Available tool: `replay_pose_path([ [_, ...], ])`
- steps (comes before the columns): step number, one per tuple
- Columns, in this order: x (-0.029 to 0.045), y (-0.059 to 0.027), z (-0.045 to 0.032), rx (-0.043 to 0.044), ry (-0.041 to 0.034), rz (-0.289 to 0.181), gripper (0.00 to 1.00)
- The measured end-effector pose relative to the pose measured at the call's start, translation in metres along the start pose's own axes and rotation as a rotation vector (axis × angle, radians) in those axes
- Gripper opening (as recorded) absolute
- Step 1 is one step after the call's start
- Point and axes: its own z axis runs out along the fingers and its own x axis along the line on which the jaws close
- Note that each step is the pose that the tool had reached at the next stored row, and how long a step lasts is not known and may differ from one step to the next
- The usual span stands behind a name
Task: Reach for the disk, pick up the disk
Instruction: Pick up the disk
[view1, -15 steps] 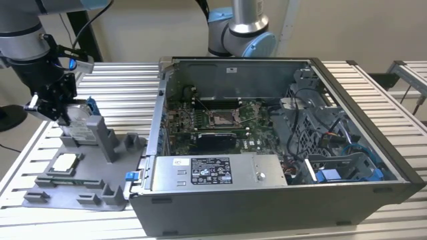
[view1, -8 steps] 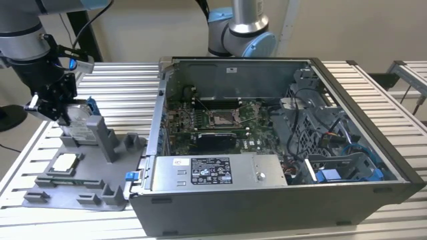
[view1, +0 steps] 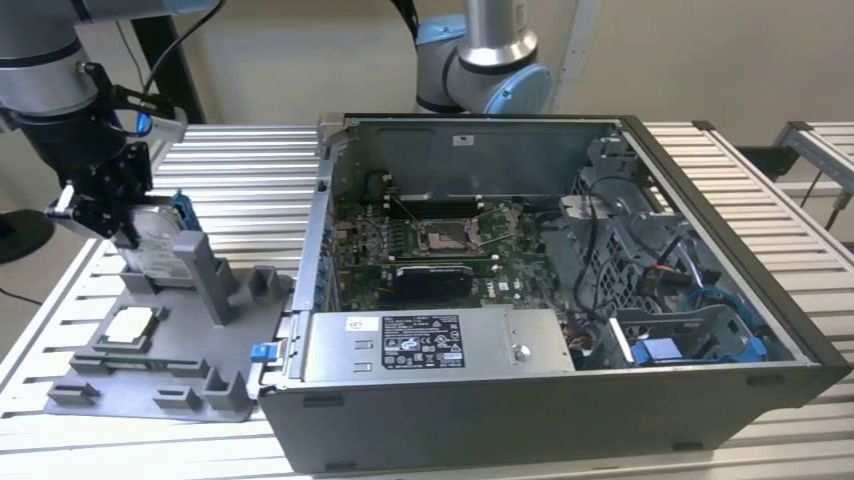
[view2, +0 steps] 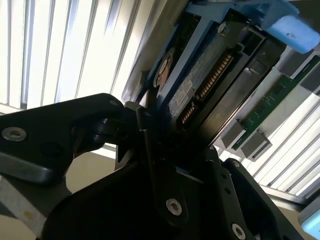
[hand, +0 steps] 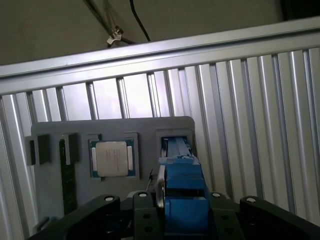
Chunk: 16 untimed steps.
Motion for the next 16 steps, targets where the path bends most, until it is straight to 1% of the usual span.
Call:
replay_pose_path([
  [10,-0.0001,0.0005,-0.0259,0.0000,0.0001,0.000,0.00],
  [16,-0.0002,0.0008,-0.0435,0.0001,0.0001,0.000,0.00],
])
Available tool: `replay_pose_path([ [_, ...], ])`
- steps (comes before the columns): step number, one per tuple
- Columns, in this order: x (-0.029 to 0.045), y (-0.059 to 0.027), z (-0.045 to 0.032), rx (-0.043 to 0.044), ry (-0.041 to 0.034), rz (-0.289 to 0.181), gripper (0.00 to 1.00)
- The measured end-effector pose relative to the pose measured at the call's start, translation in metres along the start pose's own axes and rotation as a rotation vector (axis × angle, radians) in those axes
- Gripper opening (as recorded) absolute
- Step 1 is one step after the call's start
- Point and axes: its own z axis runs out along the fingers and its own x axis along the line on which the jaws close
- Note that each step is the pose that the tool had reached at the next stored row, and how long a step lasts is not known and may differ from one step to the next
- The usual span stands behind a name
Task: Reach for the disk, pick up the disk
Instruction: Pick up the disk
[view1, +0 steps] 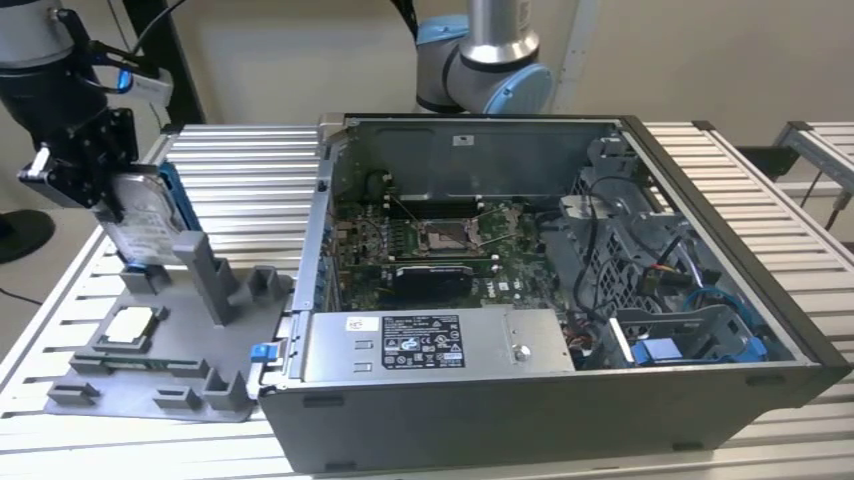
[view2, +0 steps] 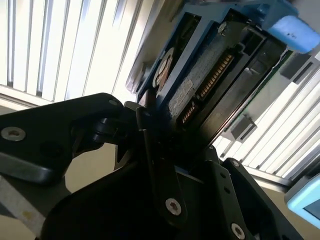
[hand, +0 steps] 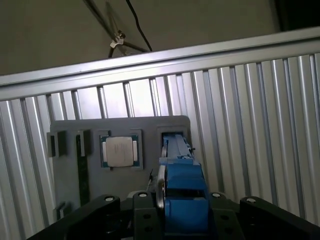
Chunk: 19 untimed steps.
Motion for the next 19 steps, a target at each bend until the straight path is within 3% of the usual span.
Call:
replay_pose_path([
  [6,-0.0001,0.0003,-0.0163,0.0000,0.0000,0.000,0.00],
  [19,-0.0002,0.0008,-0.0428,0.0000,0.0000,0.000,0.00],
])
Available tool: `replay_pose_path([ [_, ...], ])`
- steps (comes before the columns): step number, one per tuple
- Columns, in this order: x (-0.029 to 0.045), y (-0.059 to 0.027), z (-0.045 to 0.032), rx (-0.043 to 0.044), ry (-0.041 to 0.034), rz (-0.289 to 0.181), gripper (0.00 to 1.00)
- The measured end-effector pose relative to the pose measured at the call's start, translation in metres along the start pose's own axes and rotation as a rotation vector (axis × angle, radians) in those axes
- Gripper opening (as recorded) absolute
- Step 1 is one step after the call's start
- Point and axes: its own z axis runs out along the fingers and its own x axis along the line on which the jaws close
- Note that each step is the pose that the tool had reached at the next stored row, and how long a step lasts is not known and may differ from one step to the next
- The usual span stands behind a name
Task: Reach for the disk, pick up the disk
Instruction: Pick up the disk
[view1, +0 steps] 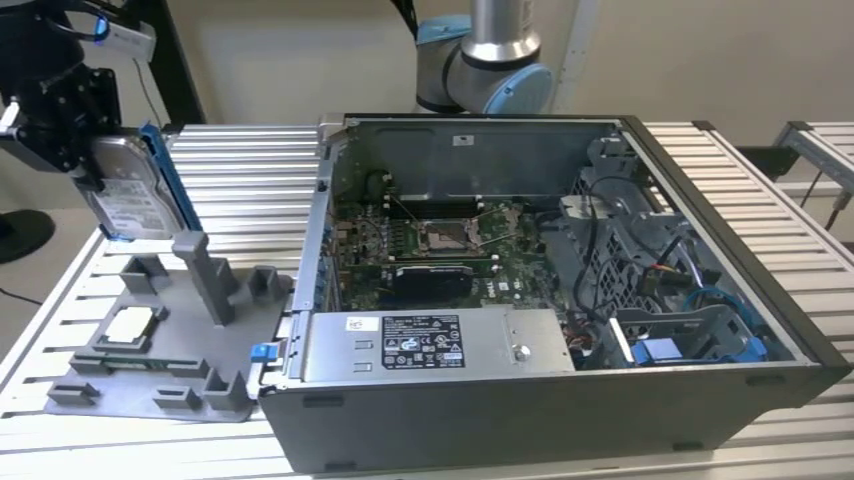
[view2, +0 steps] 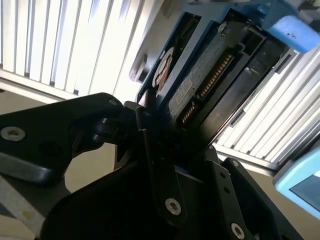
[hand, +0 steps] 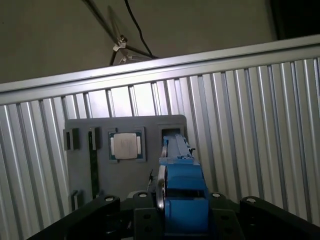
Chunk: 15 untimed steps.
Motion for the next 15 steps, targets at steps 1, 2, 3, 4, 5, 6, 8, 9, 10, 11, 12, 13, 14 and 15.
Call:
replay_pose_path([
  [1,0.0000,0.0000,-0.0019,-0.0001,0.0001,0.000,0.00],
  [2,0.0000,0.0001,-0.0039,-0.0001,0.0001,0.000,0.00],
  [3,0.0000,0.0001,-0.0058,0.0000,0.0000,0.000,0.00],
  [4,0.0000,0.0001,-0.0077,0.0000,0.0000,0.000,0.00],
  [5,-0.0001,0.0001,-0.0096,-0.0001,0.0001,0.000,0.00],
  [6,-0.0001,0.0002,-0.0116,-0.0001,0.0001,0.000,0.00],
  [8,-0.0001,0.0003,-0.0151,-0.0001,0.0001,0.000,0.00],
  [9,-0.0001,0.0003,-0.0169,-0.0001,0.0001,0.000,0.00],
  [10,-0.0001,0.0003,-0.0186,0.0000,0.0000,0.000,0.00],
  [11,-0.0001,0.0003,-0.0203,-0.0001,0.0001,0.000,0.00],
  [12,-0.0001,0.0003,-0.0220,-0.0001,0.0001,0.000,0.00],
  [13,-0.0001,0.0004,-0.0238,-0.0001,0.0001,0.000,0.00],
  [14,-0.0001,0.0004,-0.0253,-0.0001,0.0001,0.000,0.00],
  [15,-0.0001,0.0005,-0.0269,-0.0001,0.0001,0.000,0.00],
])
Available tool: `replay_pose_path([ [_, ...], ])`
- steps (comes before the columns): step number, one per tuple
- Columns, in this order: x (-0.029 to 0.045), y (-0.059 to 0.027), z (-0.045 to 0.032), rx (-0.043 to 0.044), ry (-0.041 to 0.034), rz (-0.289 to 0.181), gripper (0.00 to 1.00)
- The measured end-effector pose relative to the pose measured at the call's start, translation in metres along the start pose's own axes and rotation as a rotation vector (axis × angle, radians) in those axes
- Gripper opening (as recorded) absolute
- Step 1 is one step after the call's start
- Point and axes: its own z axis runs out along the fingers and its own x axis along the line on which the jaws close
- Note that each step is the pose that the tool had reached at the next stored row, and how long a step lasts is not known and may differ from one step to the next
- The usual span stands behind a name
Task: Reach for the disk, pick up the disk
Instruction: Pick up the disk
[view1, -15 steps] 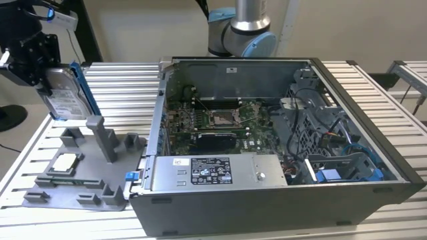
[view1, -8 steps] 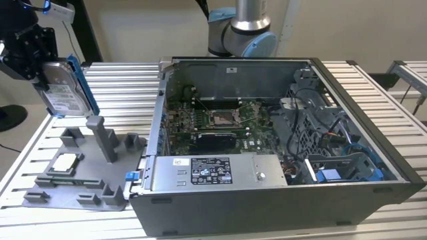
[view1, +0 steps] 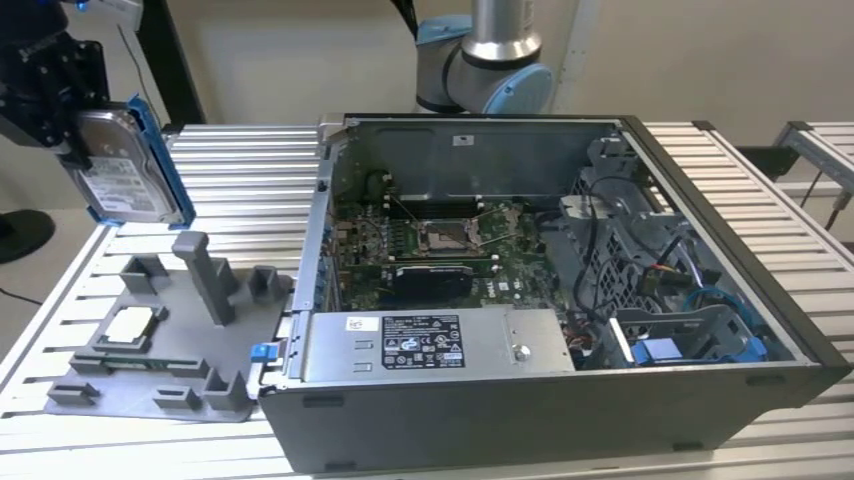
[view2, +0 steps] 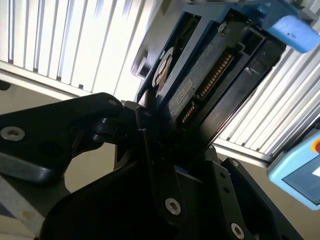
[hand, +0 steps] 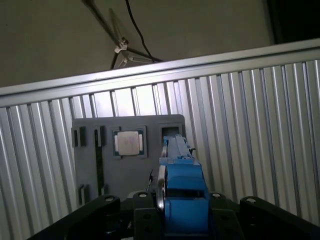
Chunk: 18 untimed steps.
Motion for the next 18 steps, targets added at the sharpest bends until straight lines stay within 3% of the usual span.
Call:
replay_pose_path([
  [18,-0.0002,0.0006,-0.0357,0.0000,0.0000,0.000,0.00],
])
